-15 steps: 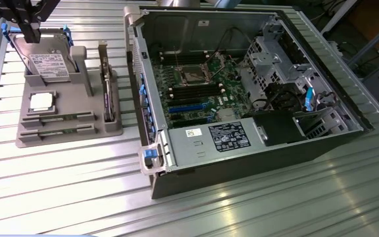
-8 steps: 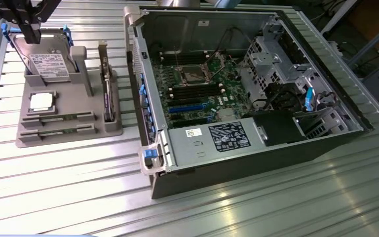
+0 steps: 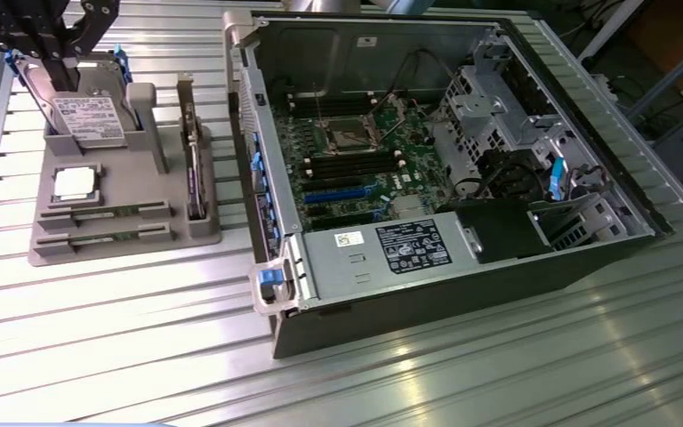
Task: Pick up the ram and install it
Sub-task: 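Pick up the ram and move it above insertion slot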
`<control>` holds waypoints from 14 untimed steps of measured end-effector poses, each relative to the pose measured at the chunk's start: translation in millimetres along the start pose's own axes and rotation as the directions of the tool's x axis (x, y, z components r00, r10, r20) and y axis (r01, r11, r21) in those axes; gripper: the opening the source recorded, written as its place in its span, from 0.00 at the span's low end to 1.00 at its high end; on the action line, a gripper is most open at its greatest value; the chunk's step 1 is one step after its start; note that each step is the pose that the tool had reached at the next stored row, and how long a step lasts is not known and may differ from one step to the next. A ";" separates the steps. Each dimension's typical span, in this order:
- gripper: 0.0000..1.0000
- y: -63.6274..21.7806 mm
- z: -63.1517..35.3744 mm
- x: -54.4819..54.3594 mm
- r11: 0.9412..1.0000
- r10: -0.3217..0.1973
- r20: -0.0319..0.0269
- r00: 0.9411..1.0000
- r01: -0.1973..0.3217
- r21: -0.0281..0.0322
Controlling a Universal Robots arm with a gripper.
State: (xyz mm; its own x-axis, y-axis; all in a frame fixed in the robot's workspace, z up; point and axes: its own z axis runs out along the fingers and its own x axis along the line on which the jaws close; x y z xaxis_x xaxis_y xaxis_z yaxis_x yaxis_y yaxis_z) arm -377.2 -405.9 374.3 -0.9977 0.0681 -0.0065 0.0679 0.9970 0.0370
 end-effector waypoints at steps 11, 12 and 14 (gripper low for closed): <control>0.11 -0.7 19.6 0.1 1.000 -0.001 0.000 1.000 0.001 0.000; 0.11 -0.7 19.6 0.1 1.000 -0.002 0.000 1.000 0.002 0.000; 0.11 -0.7 19.7 0.2 1.000 -0.017 -0.001 1.000 0.017 0.000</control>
State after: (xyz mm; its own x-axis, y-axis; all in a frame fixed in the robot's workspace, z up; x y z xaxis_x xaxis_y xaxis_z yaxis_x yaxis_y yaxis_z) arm -377.3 -405.9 354.5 -0.9987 0.0513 -0.0065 0.0510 0.9980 0.0370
